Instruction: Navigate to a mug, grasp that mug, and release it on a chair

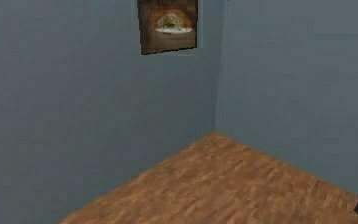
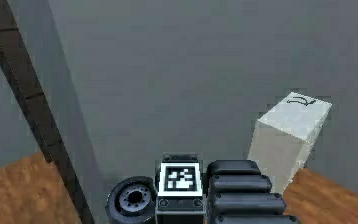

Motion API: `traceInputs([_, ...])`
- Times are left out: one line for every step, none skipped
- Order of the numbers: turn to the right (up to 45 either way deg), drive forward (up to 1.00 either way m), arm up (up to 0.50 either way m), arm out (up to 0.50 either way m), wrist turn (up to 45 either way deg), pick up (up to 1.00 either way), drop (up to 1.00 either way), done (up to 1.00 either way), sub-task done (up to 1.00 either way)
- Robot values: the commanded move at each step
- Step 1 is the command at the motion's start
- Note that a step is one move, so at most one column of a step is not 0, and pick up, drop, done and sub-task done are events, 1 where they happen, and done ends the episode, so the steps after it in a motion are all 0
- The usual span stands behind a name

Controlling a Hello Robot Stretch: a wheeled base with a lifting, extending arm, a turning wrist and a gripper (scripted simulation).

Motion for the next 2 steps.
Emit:
traceInputs([0.0, 0.4, 0.0, 0.0, 0.0, 0.0, 0.0, 0.0, 0.0])
traceInputs([42.0, 0.0, 0.0, 0.0, 0.0, 0.0, 0.0, 0.0, 0.0])
